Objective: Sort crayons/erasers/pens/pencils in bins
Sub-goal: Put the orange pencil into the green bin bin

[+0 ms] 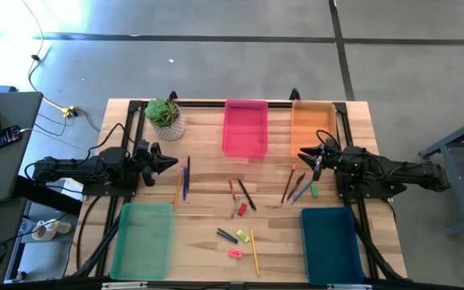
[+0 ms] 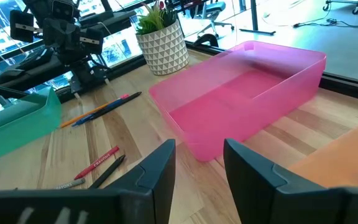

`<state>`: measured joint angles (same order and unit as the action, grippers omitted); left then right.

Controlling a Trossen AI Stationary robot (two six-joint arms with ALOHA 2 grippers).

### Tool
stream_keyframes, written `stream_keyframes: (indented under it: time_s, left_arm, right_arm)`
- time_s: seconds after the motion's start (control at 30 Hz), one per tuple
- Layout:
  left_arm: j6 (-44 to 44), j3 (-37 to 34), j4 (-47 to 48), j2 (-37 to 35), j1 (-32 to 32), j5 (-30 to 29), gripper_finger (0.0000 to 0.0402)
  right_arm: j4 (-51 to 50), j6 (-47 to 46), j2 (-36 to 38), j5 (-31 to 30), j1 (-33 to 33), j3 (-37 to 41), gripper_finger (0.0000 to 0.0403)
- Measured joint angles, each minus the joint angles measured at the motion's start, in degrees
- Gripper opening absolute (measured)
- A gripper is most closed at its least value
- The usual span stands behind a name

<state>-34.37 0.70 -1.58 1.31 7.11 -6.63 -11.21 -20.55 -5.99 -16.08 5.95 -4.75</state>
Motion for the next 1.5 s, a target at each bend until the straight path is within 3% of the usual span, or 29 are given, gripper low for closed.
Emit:
stream_keyframes:
  time_s: [0.63,0.97,1.27,1.5]
  left_arm:
    - [-4.48,0.01,-0.01,0.01,0.01,-0.52,0.0005]
    - [-4.51,0.0,-0.06,0.01,0.0,-1.05,0.0084]
    - [-5.97,0.72,-1.67,0.04,0.01,-7.65,0.0095]
    - [-1.89,7.17,0.99,0.25,0.01,-13.36,0.0081]
  right_arm:
    - [-0.01,0.0,0.0,0.01,0.0,0.01,0.0128]
    - [0.01,0.0,0.0,0.0,0.0,0.0,0.0128]
    - [-0.01,0.01,-0.01,0.0,-0.01,0.01,0.0128]
    - [0.0,0.0,0.0,0.0,0.0,0.0,0.0128]
